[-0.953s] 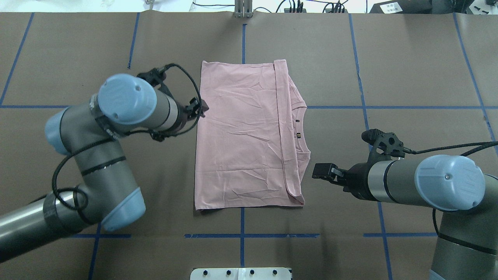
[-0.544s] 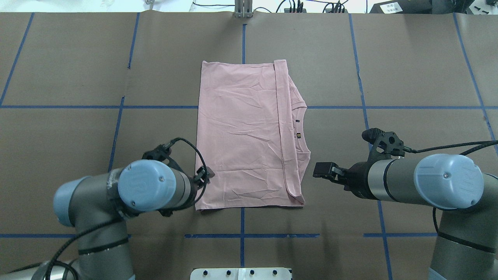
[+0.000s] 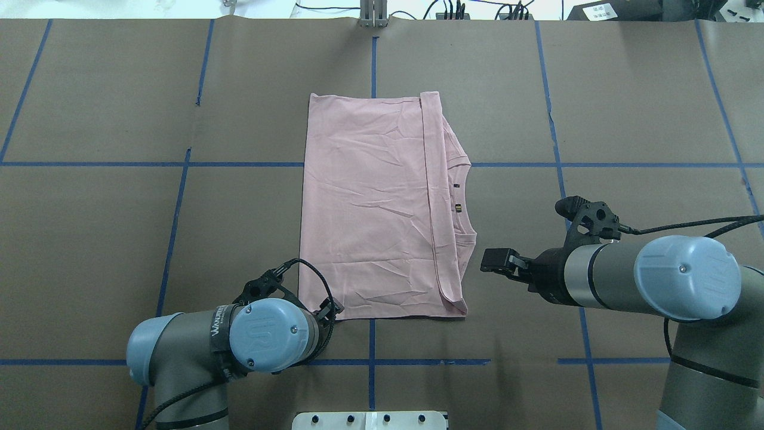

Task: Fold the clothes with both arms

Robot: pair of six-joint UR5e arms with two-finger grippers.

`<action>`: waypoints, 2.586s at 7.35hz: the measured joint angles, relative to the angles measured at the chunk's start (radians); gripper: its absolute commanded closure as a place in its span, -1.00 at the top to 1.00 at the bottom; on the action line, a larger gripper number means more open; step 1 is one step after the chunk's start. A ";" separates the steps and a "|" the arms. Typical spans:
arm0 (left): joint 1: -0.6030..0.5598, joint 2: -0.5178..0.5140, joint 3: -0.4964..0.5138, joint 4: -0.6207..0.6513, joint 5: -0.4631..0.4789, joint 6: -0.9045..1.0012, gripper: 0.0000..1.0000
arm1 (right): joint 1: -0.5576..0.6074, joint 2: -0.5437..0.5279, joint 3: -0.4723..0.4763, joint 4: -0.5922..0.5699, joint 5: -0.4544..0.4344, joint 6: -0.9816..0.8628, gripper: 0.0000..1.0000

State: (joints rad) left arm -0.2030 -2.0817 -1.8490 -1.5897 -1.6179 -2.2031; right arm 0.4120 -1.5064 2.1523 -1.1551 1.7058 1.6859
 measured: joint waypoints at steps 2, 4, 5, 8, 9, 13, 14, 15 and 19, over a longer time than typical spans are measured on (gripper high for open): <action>-0.016 -0.020 0.011 -0.001 0.009 0.002 0.85 | 0.002 0.002 -0.005 0.000 0.000 0.000 1.00; -0.030 -0.024 0.026 0.000 0.013 0.009 0.77 | 0.002 0.011 -0.006 0.000 0.000 0.000 1.00; -0.032 -0.023 0.031 0.001 0.014 0.010 0.71 | 0.003 0.013 -0.006 0.000 0.000 0.000 1.00; -0.034 -0.022 0.049 0.002 0.015 0.008 0.09 | 0.006 0.014 -0.006 0.000 0.000 0.000 1.00; -0.034 -0.022 0.050 0.002 0.015 0.006 -0.55 | 0.008 0.014 -0.006 0.000 0.000 0.000 1.00; -0.038 -0.022 0.029 0.004 0.011 0.008 -1.00 | 0.012 0.014 -0.009 -0.001 0.001 0.000 1.00; -0.044 -0.020 0.010 0.005 0.010 0.014 -1.00 | 0.011 0.016 -0.013 -0.003 0.002 0.000 1.00; -0.051 -0.017 -0.017 0.007 0.008 0.019 -1.00 | 0.009 0.026 -0.030 -0.008 0.002 0.004 1.00; -0.065 -0.017 -0.044 0.011 0.006 0.027 -1.00 | -0.004 0.235 -0.185 -0.235 0.003 0.056 1.00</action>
State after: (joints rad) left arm -0.2685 -2.0988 -1.8935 -1.5785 -1.6116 -2.1766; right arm 0.4078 -1.2710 1.9672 -1.3903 1.7092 1.7415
